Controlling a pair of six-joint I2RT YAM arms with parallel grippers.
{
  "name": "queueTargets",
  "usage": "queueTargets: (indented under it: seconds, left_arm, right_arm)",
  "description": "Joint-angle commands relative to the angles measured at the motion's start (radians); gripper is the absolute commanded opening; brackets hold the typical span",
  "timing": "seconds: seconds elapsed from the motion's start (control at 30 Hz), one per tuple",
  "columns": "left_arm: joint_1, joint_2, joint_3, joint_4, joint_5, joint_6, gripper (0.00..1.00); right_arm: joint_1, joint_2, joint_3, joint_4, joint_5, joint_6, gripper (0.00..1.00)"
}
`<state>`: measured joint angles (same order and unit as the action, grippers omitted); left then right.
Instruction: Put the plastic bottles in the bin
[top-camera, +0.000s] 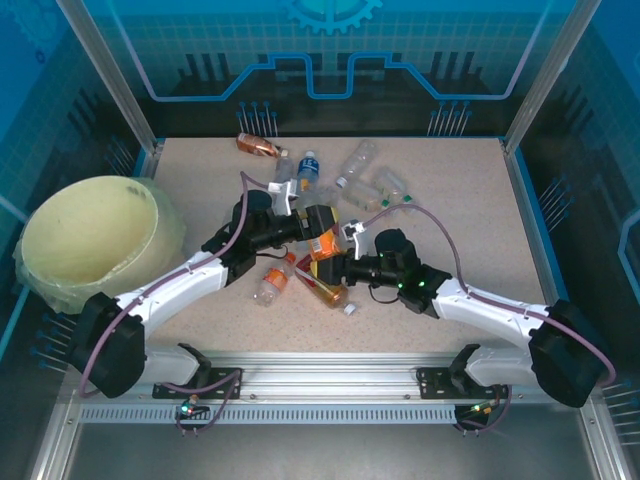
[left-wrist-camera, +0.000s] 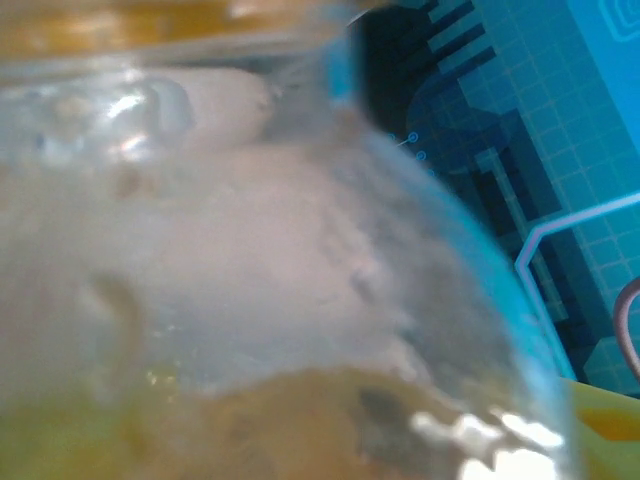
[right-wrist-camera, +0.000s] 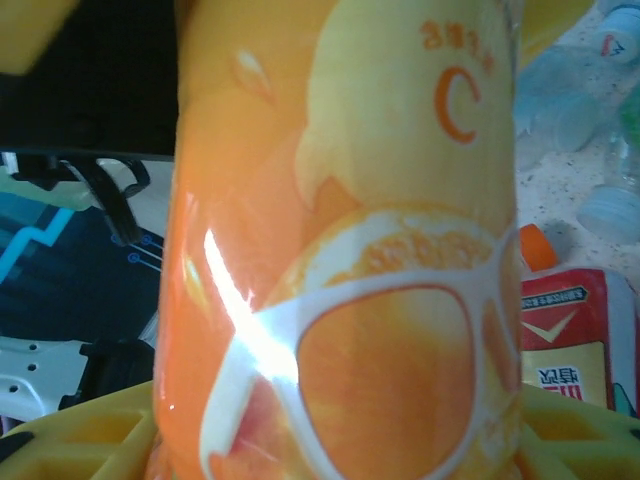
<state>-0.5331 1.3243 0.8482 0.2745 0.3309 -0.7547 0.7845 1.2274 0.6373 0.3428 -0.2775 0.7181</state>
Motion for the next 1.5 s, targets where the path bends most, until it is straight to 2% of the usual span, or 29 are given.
queueTargets:
  seconds: [0.0, 0.07, 0.13, 0.23, 0.43, 0.57, 0.67, 0.8, 1.03, 1.2, 1.37, 1.47]
  left_arm:
    - [-0.007, 0.003, 0.017, 0.053, -0.009, -0.002, 0.68]
    - [-0.007, -0.007, 0.011, 0.049, -0.014, 0.007, 0.61]
    - [-0.007, -0.021, 0.004, 0.047, -0.032, 0.012, 0.58]
    - [-0.006, -0.038, -0.010, 0.053, -0.057, 0.012, 0.57]
    - [-0.007, -0.057, 0.009, -0.014, -0.101, 0.042, 0.55]
    - [-0.007, -0.084, 0.028, -0.084, -0.155, 0.078, 0.54]
    - [-0.006, -0.117, 0.044, -0.155, -0.214, 0.117, 0.53]
    - [-0.006, -0.202, 0.051, -0.259, -0.367, 0.172, 0.53]
    - [-0.003, -0.376, 0.112, -0.475, -0.569, 0.304, 0.52]
    - [-0.001, -0.445, 0.219, -0.656, -0.698, 0.401, 0.52]
    - [-0.001, -0.504, 0.344, -0.749, -0.804, 0.472, 0.52]
    - [0.000, -0.526, 0.398, -0.770, -0.946, 0.524, 0.51]
  right_arm:
    - [0.013, -0.006, 0.036, 0.040, -0.016, -0.011, 0.38]
    - [0.012, -0.009, 0.033, 0.028, -0.003, -0.015, 0.43]
    - [0.012, -0.011, 0.033, 0.014, 0.003, -0.024, 0.52]
    - [0.012, -0.021, 0.043, -0.029, 0.012, -0.052, 0.68]
    - [0.011, -0.082, 0.067, -0.167, 0.057, -0.137, 0.85]
    - [0.010, -0.132, 0.104, -0.317, 0.100, -0.229, 1.00]
    - [0.011, -0.167, 0.119, -0.392, 0.174, -0.272, 1.00]
    - [0.011, -0.219, 0.114, -0.428, 0.298, -0.281, 1.00]
    - [0.008, -0.293, 0.066, -0.410, 0.466, -0.287, 1.00]
    - [0.005, -0.313, 0.047, -0.389, 0.523, -0.291, 1.00]
    - [0.002, -0.313, 0.048, -0.380, 0.553, -0.299, 1.00]
    - [-0.001, -0.309, 0.055, -0.383, 0.556, -0.307, 1.00]
